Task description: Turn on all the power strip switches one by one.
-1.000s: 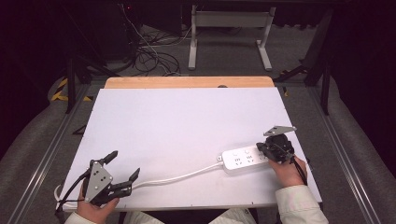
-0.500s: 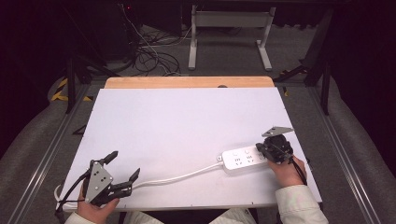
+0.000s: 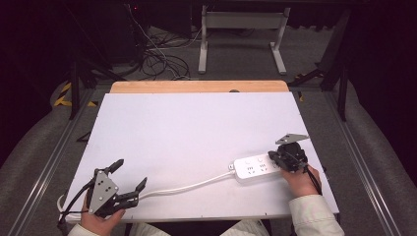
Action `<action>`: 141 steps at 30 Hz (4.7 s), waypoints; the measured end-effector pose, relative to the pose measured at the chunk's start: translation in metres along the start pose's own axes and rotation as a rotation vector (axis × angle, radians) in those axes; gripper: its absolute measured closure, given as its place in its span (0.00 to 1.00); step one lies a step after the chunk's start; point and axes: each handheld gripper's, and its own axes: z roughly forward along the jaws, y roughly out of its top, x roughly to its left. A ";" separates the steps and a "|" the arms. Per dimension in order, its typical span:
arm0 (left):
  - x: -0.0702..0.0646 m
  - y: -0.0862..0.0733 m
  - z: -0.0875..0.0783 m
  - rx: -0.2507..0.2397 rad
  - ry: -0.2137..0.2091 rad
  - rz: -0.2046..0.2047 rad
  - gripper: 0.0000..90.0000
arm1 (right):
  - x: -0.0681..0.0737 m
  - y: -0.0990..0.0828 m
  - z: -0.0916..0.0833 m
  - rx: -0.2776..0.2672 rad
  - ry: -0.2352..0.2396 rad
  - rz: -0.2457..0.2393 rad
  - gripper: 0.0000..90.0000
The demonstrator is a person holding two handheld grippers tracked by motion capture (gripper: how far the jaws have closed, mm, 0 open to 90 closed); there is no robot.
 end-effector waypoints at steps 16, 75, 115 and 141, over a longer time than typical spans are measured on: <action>-0.001 0.000 0.003 0.005 -0.004 -0.012 0.17 | 0.007 0.012 -0.045 -0.238 0.002 -0.030 1.00; -0.001 0.000 0.002 0.005 -0.007 -0.012 0.17 | -0.035 -0.016 -0.012 -0.032 -0.063 0.078 1.00; 0.001 0.001 -0.001 -0.008 0.007 -0.019 0.16 | 0.000 -0.001 -0.075 -0.396 0.026 -0.028 0.56; 0.000 0.001 -0.002 -0.009 0.000 -0.018 0.16 | 0.032 -0.019 -0.077 -0.494 0.317 -0.138 0.00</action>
